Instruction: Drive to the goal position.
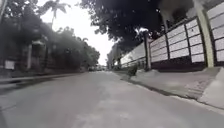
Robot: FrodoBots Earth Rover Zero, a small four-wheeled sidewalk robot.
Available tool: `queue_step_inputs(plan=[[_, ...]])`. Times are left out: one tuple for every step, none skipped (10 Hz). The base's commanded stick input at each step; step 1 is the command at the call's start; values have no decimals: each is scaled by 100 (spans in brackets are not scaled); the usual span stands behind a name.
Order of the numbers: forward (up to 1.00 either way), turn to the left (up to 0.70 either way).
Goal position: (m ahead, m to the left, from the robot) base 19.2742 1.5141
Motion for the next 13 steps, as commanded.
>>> queue_step_inputs(plan=[[50,0],[50,0],[50,0],[50,0],[50,0],[50,0],[50,0],[50,0],[50,0],[50,0],[50,0],[50,0],[50,0]])
